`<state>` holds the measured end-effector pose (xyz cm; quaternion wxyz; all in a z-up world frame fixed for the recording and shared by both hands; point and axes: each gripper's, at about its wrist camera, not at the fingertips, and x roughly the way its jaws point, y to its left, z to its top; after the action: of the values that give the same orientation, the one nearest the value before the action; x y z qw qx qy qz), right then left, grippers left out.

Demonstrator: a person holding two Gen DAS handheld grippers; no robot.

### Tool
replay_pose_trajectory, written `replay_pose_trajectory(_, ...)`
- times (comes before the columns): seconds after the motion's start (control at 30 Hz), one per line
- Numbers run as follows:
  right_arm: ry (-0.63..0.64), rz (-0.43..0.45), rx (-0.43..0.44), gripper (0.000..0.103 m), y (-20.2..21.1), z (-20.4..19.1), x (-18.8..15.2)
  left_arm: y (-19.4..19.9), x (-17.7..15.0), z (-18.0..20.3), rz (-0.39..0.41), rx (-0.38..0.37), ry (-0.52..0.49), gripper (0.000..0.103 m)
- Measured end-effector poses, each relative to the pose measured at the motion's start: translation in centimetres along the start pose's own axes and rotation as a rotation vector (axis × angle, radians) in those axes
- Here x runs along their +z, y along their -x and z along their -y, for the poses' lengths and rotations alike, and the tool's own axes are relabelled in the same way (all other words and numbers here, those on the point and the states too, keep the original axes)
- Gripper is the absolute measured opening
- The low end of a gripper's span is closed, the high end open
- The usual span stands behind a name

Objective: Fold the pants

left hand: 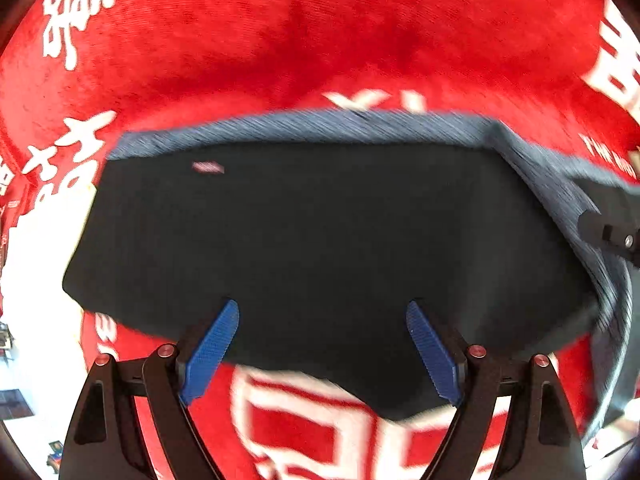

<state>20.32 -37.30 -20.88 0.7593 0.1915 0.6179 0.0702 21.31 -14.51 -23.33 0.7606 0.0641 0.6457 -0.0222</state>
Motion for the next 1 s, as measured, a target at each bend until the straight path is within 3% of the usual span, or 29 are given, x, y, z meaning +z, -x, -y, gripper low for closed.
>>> replay_pose_trajectory(0.13, -0.066, 0.005, -0.033, 0.055, 1.7, 2.3, -3.5, 0.8, -2.0, 2.8, -0.017, -0.009, -0.062, 0.087)
replay_pose_trajectory(0.3, -0.153, 0.012, -0.065, 0.055, 3.6, 4.3, -7.7, 1.1, -3.8, 4.3, -0.065, -0.072, -0.107, 0.087)
replay_pose_trajectory(0.47, -0.219, 0.032, -0.118, 0.056, 5.4, 5.9, -12.4, 2.6, -6.6, 6.8, -0.061, -0.099, -0.19, 0.087)
replay_pose_trajectory(0.83, -0.403, 0.067, -0.243, 0.057, 8.4, 9.6, -23.3, 4.8, -13.0, 7.5, -0.066, -0.145, -0.274, 0.087)
replay_pose_trajectory(1.0, -0.46, 0.067, -0.249, 0.057, 8.4, 11.4, -26.6, 5.3, -15.9, 7.8, -0.091, -0.167, -0.295, 0.087)
